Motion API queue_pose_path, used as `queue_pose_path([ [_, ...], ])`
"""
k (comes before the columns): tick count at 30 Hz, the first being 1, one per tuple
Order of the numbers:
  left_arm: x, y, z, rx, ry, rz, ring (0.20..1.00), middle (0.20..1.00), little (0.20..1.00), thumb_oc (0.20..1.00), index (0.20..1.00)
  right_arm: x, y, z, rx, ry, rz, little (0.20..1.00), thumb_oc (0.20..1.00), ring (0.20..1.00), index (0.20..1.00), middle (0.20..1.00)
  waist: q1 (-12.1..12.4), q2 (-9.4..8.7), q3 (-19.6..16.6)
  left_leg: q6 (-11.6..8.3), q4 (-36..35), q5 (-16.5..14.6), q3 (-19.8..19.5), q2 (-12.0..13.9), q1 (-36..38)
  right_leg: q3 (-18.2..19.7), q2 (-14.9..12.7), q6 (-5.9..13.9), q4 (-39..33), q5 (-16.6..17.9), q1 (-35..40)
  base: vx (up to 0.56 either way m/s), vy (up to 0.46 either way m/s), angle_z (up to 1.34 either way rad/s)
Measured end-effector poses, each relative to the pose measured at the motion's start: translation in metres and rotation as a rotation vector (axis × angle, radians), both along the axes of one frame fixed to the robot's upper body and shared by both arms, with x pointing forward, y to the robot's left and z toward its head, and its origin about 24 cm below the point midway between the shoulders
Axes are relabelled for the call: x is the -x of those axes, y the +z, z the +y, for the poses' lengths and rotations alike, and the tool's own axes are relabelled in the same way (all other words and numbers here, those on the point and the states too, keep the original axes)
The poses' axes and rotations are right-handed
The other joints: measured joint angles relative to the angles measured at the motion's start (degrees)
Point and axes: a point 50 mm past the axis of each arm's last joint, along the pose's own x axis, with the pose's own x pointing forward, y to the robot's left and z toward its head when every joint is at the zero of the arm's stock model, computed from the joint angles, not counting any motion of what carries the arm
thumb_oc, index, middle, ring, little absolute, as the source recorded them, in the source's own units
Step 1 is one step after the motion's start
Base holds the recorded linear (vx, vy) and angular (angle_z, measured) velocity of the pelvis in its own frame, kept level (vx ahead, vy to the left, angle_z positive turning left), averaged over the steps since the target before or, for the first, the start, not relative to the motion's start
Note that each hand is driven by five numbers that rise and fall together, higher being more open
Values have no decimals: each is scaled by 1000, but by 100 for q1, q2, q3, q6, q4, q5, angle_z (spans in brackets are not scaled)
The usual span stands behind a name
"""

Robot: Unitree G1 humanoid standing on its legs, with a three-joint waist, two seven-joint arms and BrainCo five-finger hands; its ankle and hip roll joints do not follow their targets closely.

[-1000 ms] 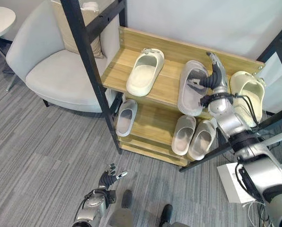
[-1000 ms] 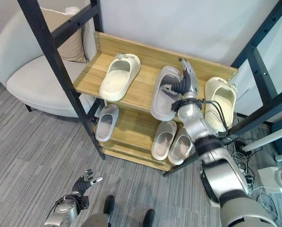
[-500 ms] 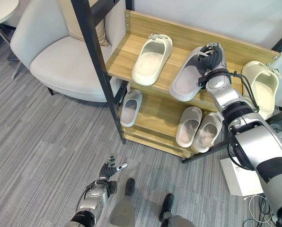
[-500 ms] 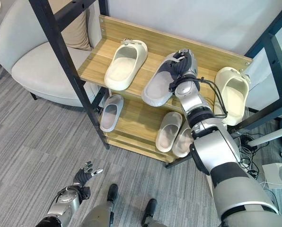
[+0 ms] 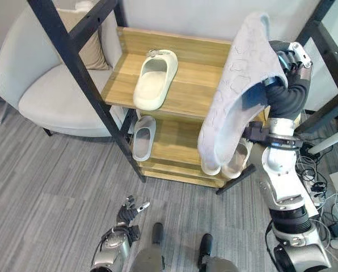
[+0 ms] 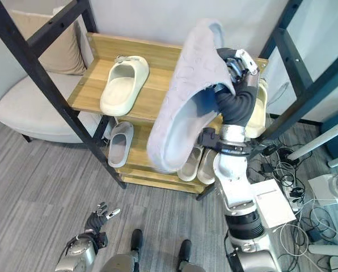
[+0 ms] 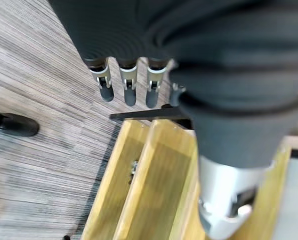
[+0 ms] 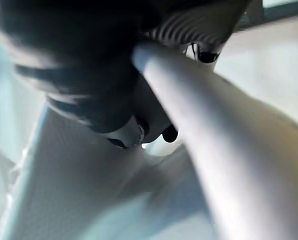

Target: Arrange the slippers neatly on the shoe rack.

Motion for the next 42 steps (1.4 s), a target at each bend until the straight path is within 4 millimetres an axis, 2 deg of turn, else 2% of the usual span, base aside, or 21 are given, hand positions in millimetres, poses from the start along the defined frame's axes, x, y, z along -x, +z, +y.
queue_pose_path([
  [1, 3, -2, -1, 6, -5, 9, 1000, 1000, 1000, 1000, 1000, 3, -8, 16, -43, 154, 36, 200, 200, 200, 200, 200, -5, 37, -26, -6, 0, 4, 1, 17, 2, -2, 16, -5, 0, 2, 1, -18, -53, 3],
  [2, 5, -3, -3, 20, -12, 15, 1000, 1000, 1000, 1000, 1000, 10, -22, 44, -31, 400, 105, 200, 200, 200, 200, 200, 4, 84, -54, -20, 1, 16, -9, 40, -3, -21, 34, -16, 0, 8, 8, -18, -54, 7],
  [3, 7, -4, -4, 29, -14, 17, 1000, 1000, 1000, 1000, 1000, 21, -38, 70, 66, 605, 173, 200, 200, 200, 200, 200, 25, 96, -78, -12, 1, 30, -23, 56, 3, -33, 54, -28, 1, 6, 25, -19, -45, 13],
  [4, 6, -4, -5, 31, -17, 17, 1000, 1000, 1000, 1000, 1000, 29, -48, 84, 145, 722, 205, 200, 200, 200, 200, 200, 87, 92, -85, -15, 1, 43, -57, 68, 7, -62, 68, -53, 0, 2, 51, -34, -59, 19],
  [6, 5, -3, -5, 32, -23, 11, 1000, 1000, 1000, 1000, 1000, 31, -60, 99, 170, 847, 257, 200, 200, 200, 200, 200, 180, 90, -127, -47, 1, 50, -163, 71, -3, -181, 75, -59, 2, -5, 90, -63, -43, 20],
  [8, 6, -4, -6, 34, -28, 14, 1000, 1000, 1000, 1000, 1000, 27, -81, 111, 272, 902, 347, 200, 200, 200, 200, 200, 213, 81, -185, -57, 1, 45, -182, 67, -14, -185, 77, -61, 3, -18, 89, -139, -34, 9],
  [10, 0, 0, -6, 29, -29, -6, 1000, 1000, 1000, 1000, 1000, 16, -106, 113, 311, 875, 451, 200, 200, 200, 200, 200, 261, 63, -198, -67, 64, 58, -277, 60, -139, -255, 78, -44, 6, -31, 36, -196, -42, 21],
  [13, -20, 11, -9, 21, -38, -73, 1000, 1000, 1000, 1000, 1000, -4, -144, 101, 444, 730, 618, 200, 200, 200, 200, 200, 359, 110, -71, -60, 395, 75, -458, 75, -674, -375, 62, -83, 421, -138, -446, -249, -28, 28],
  [15, -41, 26, -12, 5, -49, -149, 1000, 1000, 1000, 1000, 1000, -23, -157, 83, 649, 503, 626, 200, 200, 200, 200, 200, 380, 205, 300, -51, 823, 83, -619, 79, -1104, -491, 5, -131, 984, -335, -855, -274, -5, 30],
  [17, -61, 44, -15, -11, -69, -230, 1000, 1000, 1000, 1000, 1000, -47, -153, 64, 780, 277, 602, 200, 200, 200, 200, 200, 415, 294, 671, -97, 1139, 33, -681, 71, -1461, -510, -74, -151, 1546, -544, -1276, -194, 29, 21],
  [18, -76, 62, -19, -23, -85, -319, 1000, 1000, 1000, 1000, 1000, -73, -141, 43, 871, 20, 570, 200, 200, 200, 200, 200, 430, 386, 933, -97, 1430, -36, -782, 35, -1843, -528, -160, -269, 2021, -736, -1704, -127, 54, 23],
  [20, -94, 82, -26, -30, -110, -402, 1000, 1000, 1000, 1000, 1000, -97, -118, 12, 889, -227, 541, 200, 200, 200, 200, 200, 508, 502, 1263, -52, 1630, -65, -808, -10, -2108, -545, -270, -288, 2435, -851, -2021, -94, 56, 21],
  [22, -104, 99, -26, -49, -137, -479, 1000, 1000, 1000, 1000, 1000, -123, -84, -16, 925, -520, 498, 200, 200, 200, 200, 200, 561, 537, 1435, -33, 1874, -83, -867, -98, -2492, -529, -438, -316, 2954, -1030, -2507, -62, 51, 18],
  [24, -109, 105, -25, -47, -137, -505, 1000, 1000, 1000, 1000, 1000, -129, -51, -39, 871, -690, 429, 200, 200, 200, 200, 200, 628, 520, 1523, -25, 1938, -88, -898, -143, -2659, -505, -474, -319, 3074, -1064, -2694, -56, 62, 17],
  [26, -107, 103, -27, -59, -158, -498, 1000, 1000, 1000, 1000, 1000, -141, -10, -54, 887, -850, 368, 200, 200, 200, 200, 200, 655, 528, 1559, 39, 2342, -165, -932, -225, -2980, -493, -608, -314, 3524, -1236, -2979, -42, 61, 13],
  [29, -104, 98, -36, -58, -215, -484, 1000, 1000, 1000, 1000, 1000, -143, 23, -60, 922, -955, 280, 200, 200, 200, 200, 200, 665, 493, 1569, 85, 2635, -276, -925, -288, -3257, -448, -696, -310, 3767, -1324, -3234, -18, 28, 4],
  [32, -101, 95, -44, -62, -274, -472, 1000, 1000, 1000, 1000, 1000, -148, 25, -63, 953, -991, 291, 200, 200, 200, 200, 200, 715, 453, 1587, 102, 2819, -350, -935, -332, -3445, -450, -751, -304, 3922, -1397, -3380, -3, 4, 7],
  [34, -104, 99, -56, -55, -338, -490, 1000, 1000, 1000, 1000, 1000, -154, 17, -79, 984, -1031, 403, 200, 200, 200, 200, 200, 834, 451, 1589, 102, 2896, -374, -974, -337, -3647, -489, -756, -301, 3976, -1418, -3529, 103, -25, 15],
  [36, -104, 106, -68, -38, -395, -518, 1000, 1000, 1000, 1000, 1000, -156, 3, -105, 1004, -1083, 554, 200, 200, 200, 200, 200, 868, 436, 1598, 97, 2929, -388, -1079, -434, -3799, -564, -842, -264, 4067, -1508, -3632, 91, -15, 28],
  [38, -104, 107, -69, -36, -402, -523, 1000, 1000, 1000, 1000, 1000, -156, 0, -111, 974, -1085, 599, 200, 200, 200, 200, 200, 886, 423, 1605, 97, 2909, -388, -1126, -454, -3867, -635, -853, -254, 4025, -1506, -3652, 54, -15, 14],
  [42, -106, 114, -69, -35, -410, -550, 1000, 1000, 1000, 1000, 1000, -155, 14, -124, 898, -1115, 633, 200, 200, 200, 200, 200, 1004, 421, 1607, 58, 2774, -349, -1188, -546, -3926, -715, -938, -207, 3994, -1483, -3705, 90, -7, 16],
])
